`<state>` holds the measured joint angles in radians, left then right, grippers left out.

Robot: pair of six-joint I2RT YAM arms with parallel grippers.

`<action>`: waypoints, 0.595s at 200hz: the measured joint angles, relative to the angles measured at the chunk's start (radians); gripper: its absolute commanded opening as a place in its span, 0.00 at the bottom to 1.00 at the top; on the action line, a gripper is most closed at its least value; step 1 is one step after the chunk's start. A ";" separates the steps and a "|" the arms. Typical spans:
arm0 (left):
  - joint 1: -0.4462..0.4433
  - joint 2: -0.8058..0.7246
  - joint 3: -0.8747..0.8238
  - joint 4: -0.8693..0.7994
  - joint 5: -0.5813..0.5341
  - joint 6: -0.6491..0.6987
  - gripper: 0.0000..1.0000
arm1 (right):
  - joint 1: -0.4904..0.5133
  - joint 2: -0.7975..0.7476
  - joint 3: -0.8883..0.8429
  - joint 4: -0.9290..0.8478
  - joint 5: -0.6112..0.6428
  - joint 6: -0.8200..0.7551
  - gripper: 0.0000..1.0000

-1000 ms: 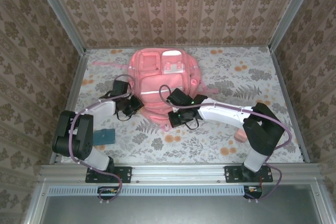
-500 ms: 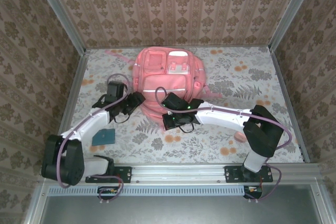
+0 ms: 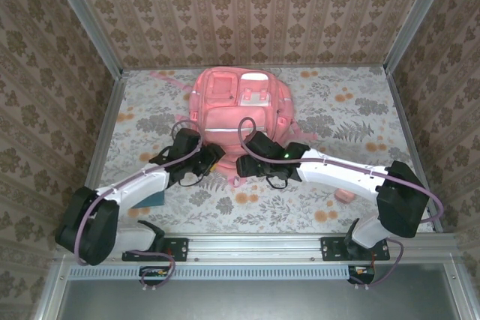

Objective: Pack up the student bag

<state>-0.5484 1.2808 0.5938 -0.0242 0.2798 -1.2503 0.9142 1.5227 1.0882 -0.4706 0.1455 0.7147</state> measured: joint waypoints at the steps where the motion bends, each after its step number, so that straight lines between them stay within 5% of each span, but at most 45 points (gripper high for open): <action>1: 0.000 0.003 0.000 0.002 -0.001 -0.002 0.43 | 0.000 0.000 -0.001 -0.001 0.001 0.000 0.68; 68: -0.002 0.037 0.000 0.011 -0.036 -0.024 0.30 | 0.002 0.014 -0.007 -0.013 0.039 0.000 0.65; 119: -0.002 0.055 0.000 0.008 -0.045 -0.027 0.17 | 0.060 0.163 0.074 -0.061 0.111 -0.023 0.58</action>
<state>-0.5503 1.3361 0.5941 -0.0162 0.2348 -1.2774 0.9741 1.6855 1.1618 -0.5320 0.2569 0.6922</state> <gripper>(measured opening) 0.186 0.599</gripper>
